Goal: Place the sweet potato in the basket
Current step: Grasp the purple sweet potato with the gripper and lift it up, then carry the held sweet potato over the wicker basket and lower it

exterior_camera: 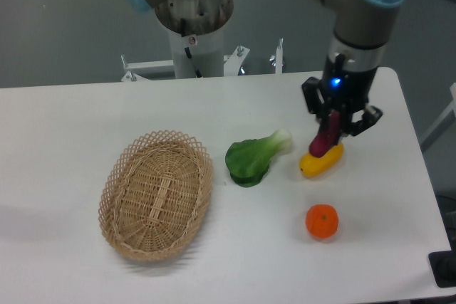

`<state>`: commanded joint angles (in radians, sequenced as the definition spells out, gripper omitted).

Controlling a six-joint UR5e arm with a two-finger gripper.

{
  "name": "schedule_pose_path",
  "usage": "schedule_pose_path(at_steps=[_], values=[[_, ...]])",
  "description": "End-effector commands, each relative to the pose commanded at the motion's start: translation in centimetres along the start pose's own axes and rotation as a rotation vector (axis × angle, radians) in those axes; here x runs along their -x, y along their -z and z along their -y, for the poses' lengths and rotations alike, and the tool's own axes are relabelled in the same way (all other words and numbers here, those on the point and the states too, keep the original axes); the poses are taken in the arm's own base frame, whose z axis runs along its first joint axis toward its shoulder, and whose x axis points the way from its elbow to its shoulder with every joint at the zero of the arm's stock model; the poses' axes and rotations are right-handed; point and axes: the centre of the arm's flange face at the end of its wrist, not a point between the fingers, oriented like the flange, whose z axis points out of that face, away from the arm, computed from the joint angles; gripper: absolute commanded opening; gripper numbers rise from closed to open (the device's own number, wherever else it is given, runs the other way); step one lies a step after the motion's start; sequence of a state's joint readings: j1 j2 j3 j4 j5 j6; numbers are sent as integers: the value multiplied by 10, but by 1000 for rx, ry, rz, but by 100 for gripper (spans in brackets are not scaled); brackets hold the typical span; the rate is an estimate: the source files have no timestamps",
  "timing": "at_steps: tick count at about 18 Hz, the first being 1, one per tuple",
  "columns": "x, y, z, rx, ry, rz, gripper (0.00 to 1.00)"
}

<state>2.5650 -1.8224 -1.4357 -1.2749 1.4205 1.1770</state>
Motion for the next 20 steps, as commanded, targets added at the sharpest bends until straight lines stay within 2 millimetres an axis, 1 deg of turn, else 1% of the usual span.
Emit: schedule_pose_path(at_steps=[1, 2, 4, 5, 6, 8, 10, 11, 13, 14, 15, 17, 18, 20], values=[[-9, -7, 10, -14, 20, 2, 14], [-22, -15, 25, -34, 30, 5, 14], [-45, -31, 46, -54, 77, 15, 14], [-62, -44, 58, -60, 101, 11, 14], [-84, -57, 73, -64, 110, 3, 14], [-122, -83, 93, -69, 135, -13, 14], [-154, -107, 108, -51, 149, -16, 15], [-172, -114, 117, -32, 132, -8, 15], [-202, -131, 135, 6, 78, -4, 15], [-212, -141, 140, 26, 50, -10, 15], [-218, -154, 142, 49, 33, -19, 15], [-233, -172, 149, 79, -37, -21, 15], [-241, -180, 150, 91, -91, -29, 15], [-250, -198, 141, 113, -134, -45, 15]])
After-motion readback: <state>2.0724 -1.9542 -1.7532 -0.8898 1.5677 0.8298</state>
